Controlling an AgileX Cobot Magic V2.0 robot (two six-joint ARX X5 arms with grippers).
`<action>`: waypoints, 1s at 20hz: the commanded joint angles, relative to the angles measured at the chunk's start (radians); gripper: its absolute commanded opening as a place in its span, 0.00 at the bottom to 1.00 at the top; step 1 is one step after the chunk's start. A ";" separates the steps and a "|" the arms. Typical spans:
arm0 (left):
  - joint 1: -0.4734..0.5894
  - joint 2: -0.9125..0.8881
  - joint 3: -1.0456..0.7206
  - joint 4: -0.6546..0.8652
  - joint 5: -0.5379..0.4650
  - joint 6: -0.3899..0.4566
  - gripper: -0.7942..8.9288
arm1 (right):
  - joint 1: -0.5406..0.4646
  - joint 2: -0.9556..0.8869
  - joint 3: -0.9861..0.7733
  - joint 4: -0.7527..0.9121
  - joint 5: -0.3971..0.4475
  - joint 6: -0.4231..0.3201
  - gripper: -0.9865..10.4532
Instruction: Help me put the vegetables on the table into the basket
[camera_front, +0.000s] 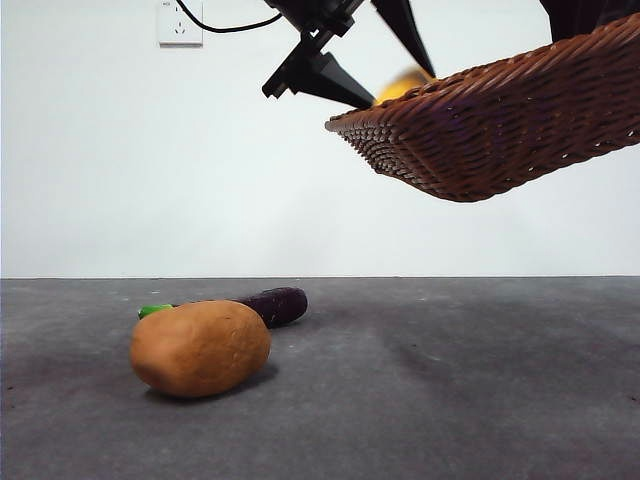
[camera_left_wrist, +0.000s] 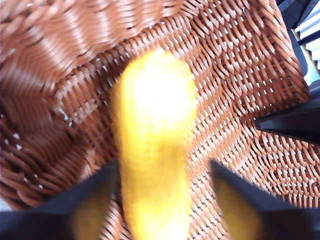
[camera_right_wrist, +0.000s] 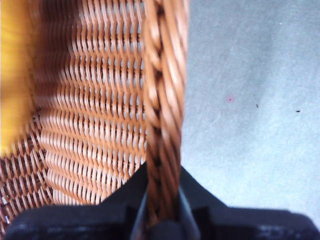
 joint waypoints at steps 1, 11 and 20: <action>0.011 0.012 -0.002 0.017 0.024 0.007 0.66 | 0.002 0.008 -0.009 0.006 -0.009 0.011 0.08; 0.150 -0.188 0.000 -0.444 0.006 0.395 0.66 | 0.000 0.020 -0.010 0.012 0.069 0.008 0.08; 0.142 -0.220 -0.071 -0.666 -0.093 0.496 0.66 | -0.003 0.080 -0.012 0.013 0.071 -0.021 0.08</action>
